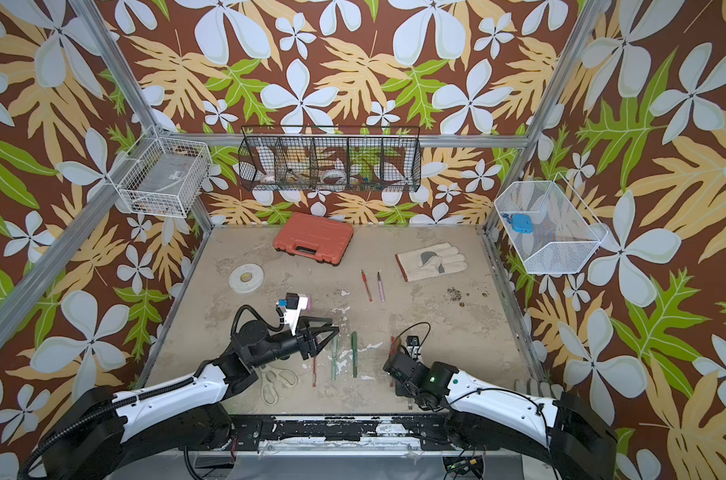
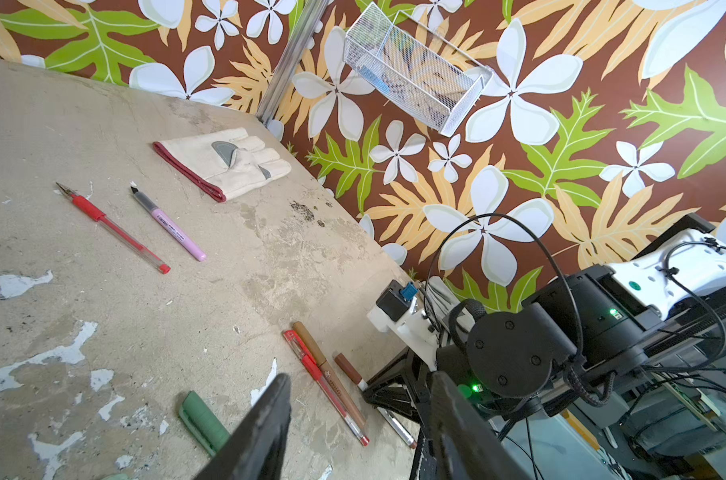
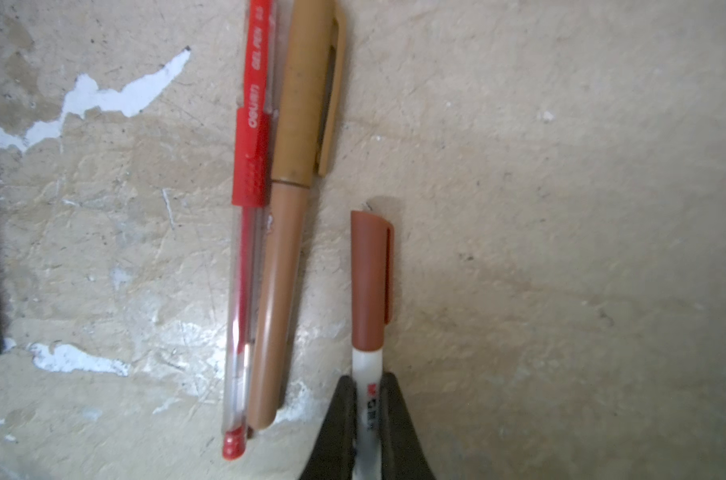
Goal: Open the pen caps
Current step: 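Lift the white marker upright with the right gripper toward the left gripper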
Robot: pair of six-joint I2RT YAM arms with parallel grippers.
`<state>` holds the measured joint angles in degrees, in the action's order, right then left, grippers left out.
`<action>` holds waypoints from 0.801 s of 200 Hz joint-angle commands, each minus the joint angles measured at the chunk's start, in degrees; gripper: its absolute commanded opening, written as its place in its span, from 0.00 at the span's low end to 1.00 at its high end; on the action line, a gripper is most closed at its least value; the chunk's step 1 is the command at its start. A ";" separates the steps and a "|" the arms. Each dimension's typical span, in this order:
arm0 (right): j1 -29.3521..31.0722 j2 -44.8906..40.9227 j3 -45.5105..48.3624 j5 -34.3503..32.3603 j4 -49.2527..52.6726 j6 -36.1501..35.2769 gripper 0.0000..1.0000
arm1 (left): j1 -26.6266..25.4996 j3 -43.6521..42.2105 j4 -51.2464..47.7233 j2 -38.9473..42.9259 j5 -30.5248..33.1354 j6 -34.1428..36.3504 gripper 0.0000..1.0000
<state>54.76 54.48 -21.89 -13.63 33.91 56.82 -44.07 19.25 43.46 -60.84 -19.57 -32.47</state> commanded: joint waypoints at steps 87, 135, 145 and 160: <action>-2.28 -3.72 -21.23 -7.28 -12.91 -27.09 0.08 | -0.01 -2.08 -2.38 13.44 5.85 -0.94 0.62; -8.85 -4.61 -21.58 12.87 -31.65 -39.90 0.08 | 2.42 2.00 -3.11 13.33 10.41 -5.52 0.66; -10.93 -4.18 -21.50 17.59 -34.34 -40.20 0.08 | 2.76 4.03 -2.97 11.45 9.80 -5.97 0.66; -12.92 -3.27 -20.95 24.32 -37.96 -40.72 0.09 | 2.90 6.97 -1.78 8.61 8.43 -5.72 0.66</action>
<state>44.16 50.33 -43.38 -4.03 6.44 20.60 -41.54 22.94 39.88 -49.36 -10.33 -36.64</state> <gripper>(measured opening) 0.087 0.658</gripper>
